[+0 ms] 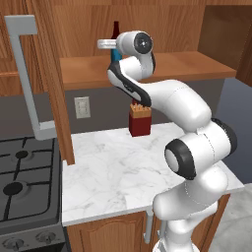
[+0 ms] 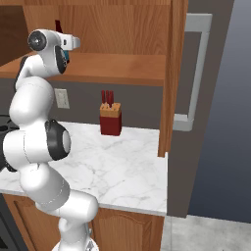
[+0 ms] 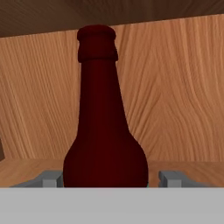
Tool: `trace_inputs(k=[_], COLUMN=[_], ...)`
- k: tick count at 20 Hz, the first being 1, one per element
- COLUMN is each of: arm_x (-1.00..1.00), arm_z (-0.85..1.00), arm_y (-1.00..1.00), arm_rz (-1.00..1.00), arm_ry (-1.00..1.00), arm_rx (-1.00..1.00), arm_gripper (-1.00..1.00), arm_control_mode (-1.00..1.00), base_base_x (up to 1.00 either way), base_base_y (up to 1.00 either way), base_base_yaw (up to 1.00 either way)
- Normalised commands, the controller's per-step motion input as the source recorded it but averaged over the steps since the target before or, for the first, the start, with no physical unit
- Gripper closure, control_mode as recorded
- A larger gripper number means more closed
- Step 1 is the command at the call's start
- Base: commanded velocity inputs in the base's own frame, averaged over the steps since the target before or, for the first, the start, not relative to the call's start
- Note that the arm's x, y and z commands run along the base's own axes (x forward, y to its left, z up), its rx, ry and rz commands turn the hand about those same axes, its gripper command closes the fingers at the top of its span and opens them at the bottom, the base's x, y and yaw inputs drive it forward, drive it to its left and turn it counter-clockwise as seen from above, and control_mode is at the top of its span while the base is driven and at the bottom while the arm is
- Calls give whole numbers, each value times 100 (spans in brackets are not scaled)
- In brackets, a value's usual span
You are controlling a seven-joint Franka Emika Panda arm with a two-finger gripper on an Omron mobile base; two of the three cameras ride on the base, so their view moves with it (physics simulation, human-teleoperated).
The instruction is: Get the candle and the beer from the cabinet and move them to the dining counter.
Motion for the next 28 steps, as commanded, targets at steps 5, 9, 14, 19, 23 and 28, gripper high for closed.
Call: trace_inputs(k=[5, 9, 14, 19, 23, 28], arm_x=[3, 0, 0, 0, 0, 0], arm_z=[-1, 0, 0, -3, -12, -17], arm_y=[2, 0, 0, 0, 0, 0], arm_rz=[0, 0, 0, 0, 0, 0], arm_ry=[0, 0, 0, 0, 0, 0], arm_rx=[0, 0, 0, 0, 0, 0], arm_gripper=[100, 100, 100, 100, 100, 100], arm_control_mode=[-100, -100, -100, -100, -100, -100], base_base_x=[0, 0, 0, 0, 0, 0], base_base_y=[0, 0, 0, 0, 0, 0], base_base_yaw=[0, 0, 0, 0, 0, 0])
